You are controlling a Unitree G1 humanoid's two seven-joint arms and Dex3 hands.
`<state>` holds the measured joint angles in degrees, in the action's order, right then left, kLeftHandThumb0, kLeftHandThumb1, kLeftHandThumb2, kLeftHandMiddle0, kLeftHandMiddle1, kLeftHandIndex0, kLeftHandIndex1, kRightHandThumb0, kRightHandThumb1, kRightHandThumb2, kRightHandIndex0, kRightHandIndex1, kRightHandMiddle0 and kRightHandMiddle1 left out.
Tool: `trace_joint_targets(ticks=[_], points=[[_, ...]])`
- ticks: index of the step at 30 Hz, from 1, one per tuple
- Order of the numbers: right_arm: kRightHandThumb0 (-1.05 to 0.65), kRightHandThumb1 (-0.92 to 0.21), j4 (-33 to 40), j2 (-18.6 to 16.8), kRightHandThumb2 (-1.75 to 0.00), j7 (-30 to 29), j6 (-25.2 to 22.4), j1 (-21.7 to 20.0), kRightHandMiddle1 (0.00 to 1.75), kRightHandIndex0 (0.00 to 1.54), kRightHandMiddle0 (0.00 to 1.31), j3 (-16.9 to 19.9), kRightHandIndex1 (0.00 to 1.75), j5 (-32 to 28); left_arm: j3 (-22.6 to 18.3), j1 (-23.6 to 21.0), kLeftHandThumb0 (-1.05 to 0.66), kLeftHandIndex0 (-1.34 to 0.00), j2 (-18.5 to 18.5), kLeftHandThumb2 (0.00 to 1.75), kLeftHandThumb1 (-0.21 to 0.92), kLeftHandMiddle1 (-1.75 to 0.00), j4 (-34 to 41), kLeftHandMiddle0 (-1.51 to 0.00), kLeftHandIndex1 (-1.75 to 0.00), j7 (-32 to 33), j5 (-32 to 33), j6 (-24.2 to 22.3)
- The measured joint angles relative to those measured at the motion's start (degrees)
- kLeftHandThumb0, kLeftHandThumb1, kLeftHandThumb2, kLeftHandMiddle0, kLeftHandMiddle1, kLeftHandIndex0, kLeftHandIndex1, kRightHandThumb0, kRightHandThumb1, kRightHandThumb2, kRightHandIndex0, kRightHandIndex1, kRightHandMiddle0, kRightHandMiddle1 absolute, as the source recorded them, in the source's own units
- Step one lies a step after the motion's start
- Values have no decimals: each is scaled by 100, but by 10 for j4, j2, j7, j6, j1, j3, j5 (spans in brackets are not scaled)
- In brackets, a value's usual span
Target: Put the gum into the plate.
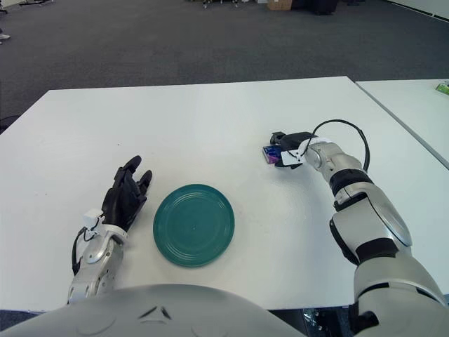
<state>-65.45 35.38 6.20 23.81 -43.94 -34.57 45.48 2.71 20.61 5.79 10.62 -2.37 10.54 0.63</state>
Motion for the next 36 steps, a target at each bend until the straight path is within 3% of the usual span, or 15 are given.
trace_joint_targets(ticks=[2,7,20,36], points=[[-39,-78,-1,-1,-70,-15,-2,1,172,61,27,4,157,-3,-1,0,-97,0,0,100,92,-3,0,-46,-70,0,1,0],[-38,-76,-11,-4,-74,-55,5,8,174,63,30,14,172,-16,-3,0,-97,0,2,100,92,-3,-1,-46,-68,-1,2,0],[-38,-74,-22,-1,-77,-134,26,22,175,71,31,-4,175,-9,-5,-4,-97,0,6,100,92,-2,-4,-47,-71,-3,3,0],[-39,-66,-30,-1,-87,-170,28,5,175,76,36,-33,175,8,-8,-5,-99,-1,5,102,92,-3,-9,-50,-75,-3,2,0]])
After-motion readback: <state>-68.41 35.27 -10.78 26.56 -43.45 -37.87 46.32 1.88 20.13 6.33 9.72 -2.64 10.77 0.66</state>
